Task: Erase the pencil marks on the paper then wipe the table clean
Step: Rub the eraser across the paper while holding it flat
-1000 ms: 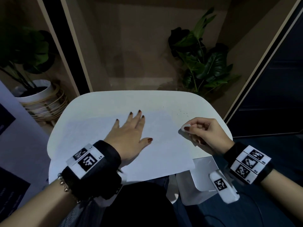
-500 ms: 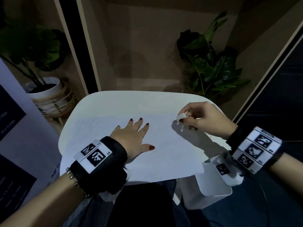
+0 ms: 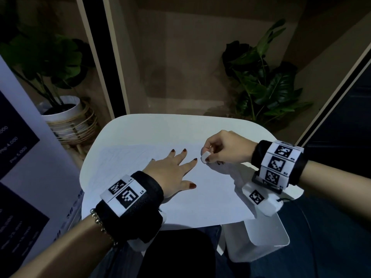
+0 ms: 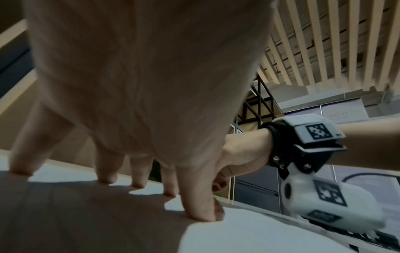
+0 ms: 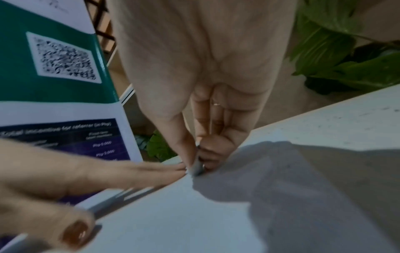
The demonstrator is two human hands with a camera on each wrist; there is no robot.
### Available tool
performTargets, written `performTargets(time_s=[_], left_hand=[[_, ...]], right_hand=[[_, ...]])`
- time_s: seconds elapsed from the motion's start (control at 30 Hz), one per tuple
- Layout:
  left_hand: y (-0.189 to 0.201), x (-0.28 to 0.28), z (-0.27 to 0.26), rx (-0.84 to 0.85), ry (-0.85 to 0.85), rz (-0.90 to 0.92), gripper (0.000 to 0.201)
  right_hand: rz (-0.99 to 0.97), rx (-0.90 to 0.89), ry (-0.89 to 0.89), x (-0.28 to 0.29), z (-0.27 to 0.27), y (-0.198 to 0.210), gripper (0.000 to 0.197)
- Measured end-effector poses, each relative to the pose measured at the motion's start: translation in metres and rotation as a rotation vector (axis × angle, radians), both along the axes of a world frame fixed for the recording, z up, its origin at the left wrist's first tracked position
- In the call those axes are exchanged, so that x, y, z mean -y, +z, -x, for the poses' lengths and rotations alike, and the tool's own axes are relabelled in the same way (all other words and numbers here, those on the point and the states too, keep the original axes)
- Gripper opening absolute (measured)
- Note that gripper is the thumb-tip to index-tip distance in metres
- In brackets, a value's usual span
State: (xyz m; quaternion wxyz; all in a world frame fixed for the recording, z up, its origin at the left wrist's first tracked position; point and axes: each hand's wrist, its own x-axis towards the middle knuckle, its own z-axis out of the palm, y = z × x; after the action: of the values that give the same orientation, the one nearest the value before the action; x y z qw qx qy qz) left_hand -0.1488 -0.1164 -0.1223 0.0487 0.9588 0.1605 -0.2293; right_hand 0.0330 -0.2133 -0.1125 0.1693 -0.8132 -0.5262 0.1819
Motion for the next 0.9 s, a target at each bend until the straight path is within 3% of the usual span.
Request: performTargets(time_s=[0.1,0.23,0.37,0.43,0.53,0.67,0.9], left_hand=[[-0.001,0.000,-0.001,-0.011,0.000,-0.013,0.072],[-0.001,0.000,-0.001,-0.014,0.003,-0.019,0.072],[-0.001,0.001,-0.001,-0.025,0.001,-0.032,0.072],[-0.001,0.001,-0.001,-0.027,-0.004,-0.038,0.072],[0.001,0.001,-0.001,-0.015,0.007,-0.031,0.079],[0.005,-0.006,0.003,-0.004,0.063,-0.009,0.092],[0.012,-0.016,0.008,-0.034,0.144,-0.079,0.097]], right_hand=[[-0.015,0.031,-0.008,-0.002,-0.001,0.001,0.003],[0.070,-0.067,0.050,-0.002,0.000,0.003,0.007],[-0.002,0.087,-0.010,-0.004,-0.001,0.003,0.009],[0.034,0.037,0.043,-0.003,0.003,0.002,0.012],[0.118,-0.004,0.100,0.000,0.005,0.007,0.015],[0.088,0.063,0.016,0.001,0.001,0.009,0.011],[0.192,0.091,0.062,-0.002,0.003,0.023,0.009]])
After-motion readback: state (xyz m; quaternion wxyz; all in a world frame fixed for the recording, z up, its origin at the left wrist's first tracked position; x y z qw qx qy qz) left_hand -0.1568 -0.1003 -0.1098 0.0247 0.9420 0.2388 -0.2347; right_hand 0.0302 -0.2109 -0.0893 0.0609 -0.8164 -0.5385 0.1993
